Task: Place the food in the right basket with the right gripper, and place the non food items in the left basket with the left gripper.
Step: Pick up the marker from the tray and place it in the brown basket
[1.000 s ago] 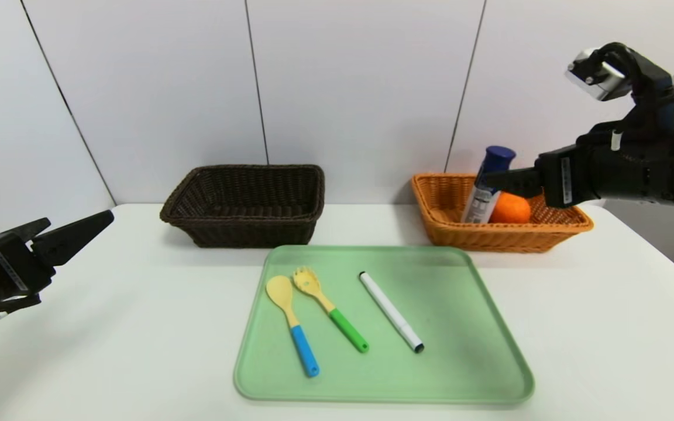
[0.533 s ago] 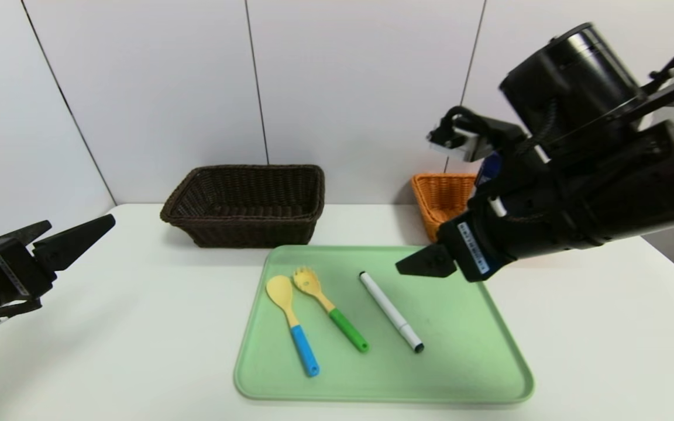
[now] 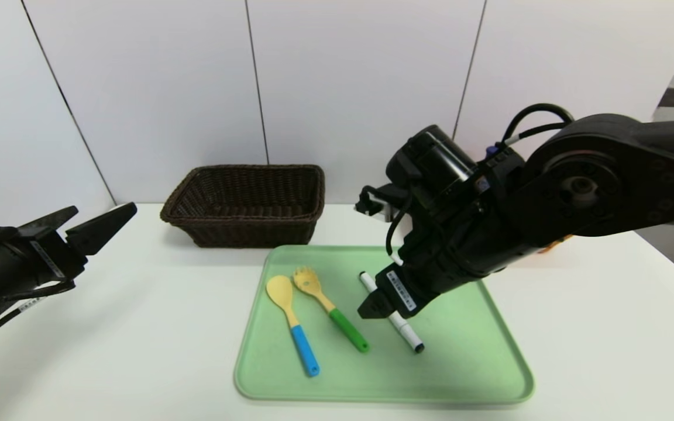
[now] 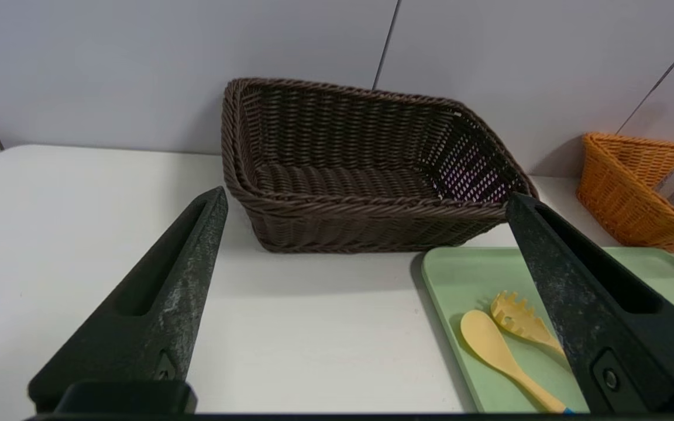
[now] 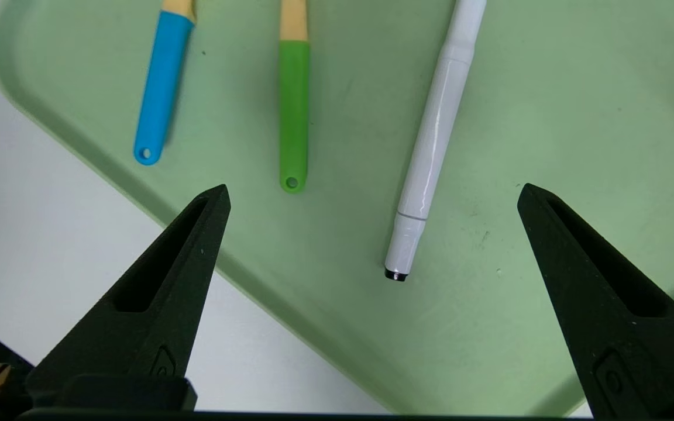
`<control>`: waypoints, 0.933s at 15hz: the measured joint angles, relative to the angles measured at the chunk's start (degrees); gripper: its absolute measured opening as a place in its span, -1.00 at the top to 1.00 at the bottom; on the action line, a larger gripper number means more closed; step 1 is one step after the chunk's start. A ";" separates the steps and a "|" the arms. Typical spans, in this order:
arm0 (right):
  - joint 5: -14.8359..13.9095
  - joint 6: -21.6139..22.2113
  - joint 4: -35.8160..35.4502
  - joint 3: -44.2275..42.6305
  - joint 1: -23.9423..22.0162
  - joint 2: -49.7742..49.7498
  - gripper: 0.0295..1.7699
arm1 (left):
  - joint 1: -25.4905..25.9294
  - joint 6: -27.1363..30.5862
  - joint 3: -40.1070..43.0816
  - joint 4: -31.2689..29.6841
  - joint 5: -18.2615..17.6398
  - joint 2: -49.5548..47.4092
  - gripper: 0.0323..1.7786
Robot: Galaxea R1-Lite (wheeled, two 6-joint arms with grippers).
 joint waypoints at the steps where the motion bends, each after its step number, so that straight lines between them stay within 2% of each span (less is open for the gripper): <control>1: -0.04 -0.29 0.00 0.06 -0.41 1.05 -0.91 | -0.02 -0.06 0.33 0.00 0.00 0.52 -0.90; 6: -0.69 -1.39 -0.52 -0.27 -3.43 6.56 -0.91 | 0.00 -0.37 0.94 -0.16 0.05 1.79 -0.90; 9: -2.32 -1.44 -2.08 -0.29 -4.11 9.14 -0.91 | 0.02 -0.45 1.18 -0.38 0.10 1.95 -0.90; 14: -2.66 -1.52 -3.39 -0.54 -4.78 11.91 -0.91 | 0.00 -0.23 0.83 -0.60 0.00 1.57 -0.90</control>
